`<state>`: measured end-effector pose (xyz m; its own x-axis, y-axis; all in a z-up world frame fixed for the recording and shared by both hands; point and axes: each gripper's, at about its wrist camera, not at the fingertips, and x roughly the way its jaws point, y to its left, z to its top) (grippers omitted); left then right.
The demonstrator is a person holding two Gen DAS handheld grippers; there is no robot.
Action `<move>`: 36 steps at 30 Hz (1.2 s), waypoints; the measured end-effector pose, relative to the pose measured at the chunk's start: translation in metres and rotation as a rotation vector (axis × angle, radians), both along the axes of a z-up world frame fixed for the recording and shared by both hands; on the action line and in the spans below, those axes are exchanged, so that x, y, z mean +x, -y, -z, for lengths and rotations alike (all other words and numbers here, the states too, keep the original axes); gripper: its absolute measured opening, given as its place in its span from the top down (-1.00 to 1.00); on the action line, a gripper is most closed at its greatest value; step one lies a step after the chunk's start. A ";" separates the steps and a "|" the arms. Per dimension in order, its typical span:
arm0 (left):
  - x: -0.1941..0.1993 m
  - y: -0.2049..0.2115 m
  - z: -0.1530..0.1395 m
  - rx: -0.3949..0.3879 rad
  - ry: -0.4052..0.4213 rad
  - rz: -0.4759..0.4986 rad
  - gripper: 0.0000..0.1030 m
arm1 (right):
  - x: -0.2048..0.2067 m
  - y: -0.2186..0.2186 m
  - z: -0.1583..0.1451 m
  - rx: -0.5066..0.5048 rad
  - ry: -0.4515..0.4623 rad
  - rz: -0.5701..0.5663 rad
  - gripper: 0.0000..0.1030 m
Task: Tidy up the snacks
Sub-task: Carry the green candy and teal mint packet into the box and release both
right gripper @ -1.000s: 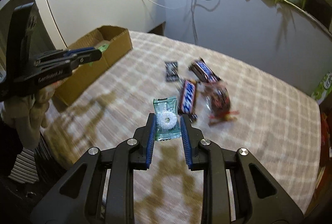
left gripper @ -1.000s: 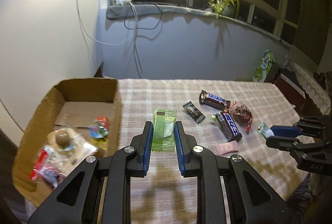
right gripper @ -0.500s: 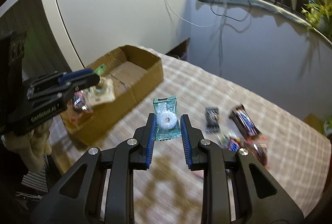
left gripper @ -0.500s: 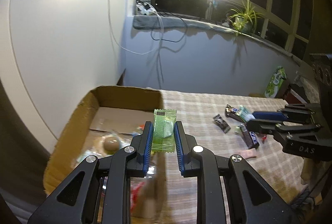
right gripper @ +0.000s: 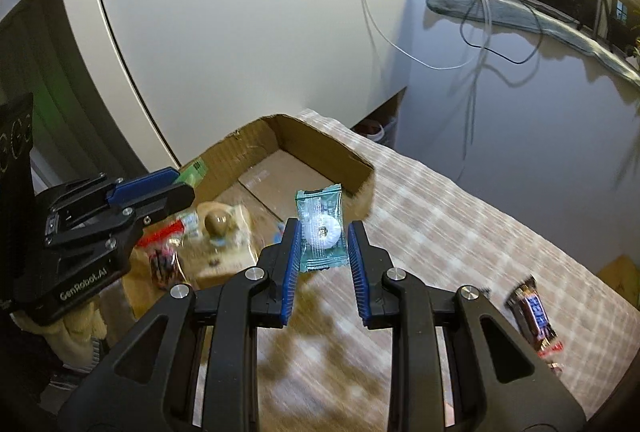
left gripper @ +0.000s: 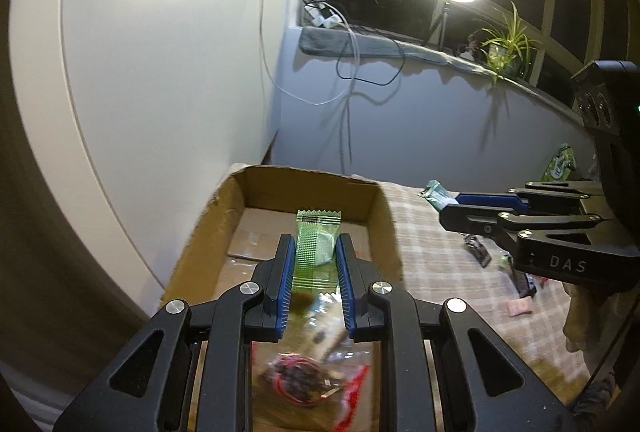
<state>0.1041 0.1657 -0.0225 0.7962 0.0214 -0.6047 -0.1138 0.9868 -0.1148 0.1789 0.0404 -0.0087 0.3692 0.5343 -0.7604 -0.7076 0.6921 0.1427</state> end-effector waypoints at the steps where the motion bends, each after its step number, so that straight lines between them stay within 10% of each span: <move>1: 0.001 -0.003 0.000 -0.001 -0.001 -0.002 0.63 | 0.003 -0.006 0.002 0.000 -0.005 -0.007 0.52; 24: 0.013 -0.029 0.014 -0.011 -0.038 -0.038 0.60 | 0.037 -0.052 0.037 -0.032 -0.078 -0.036 0.49; 28: 0.013 -0.029 0.013 -0.006 -0.036 -0.045 0.50 | 0.035 -0.050 0.034 -0.027 -0.051 -0.023 -0.17; 36: 0.009 -0.030 0.009 -0.001 -0.026 -0.060 0.24 | 0.030 -0.041 0.022 -0.024 -0.025 -0.008 -0.42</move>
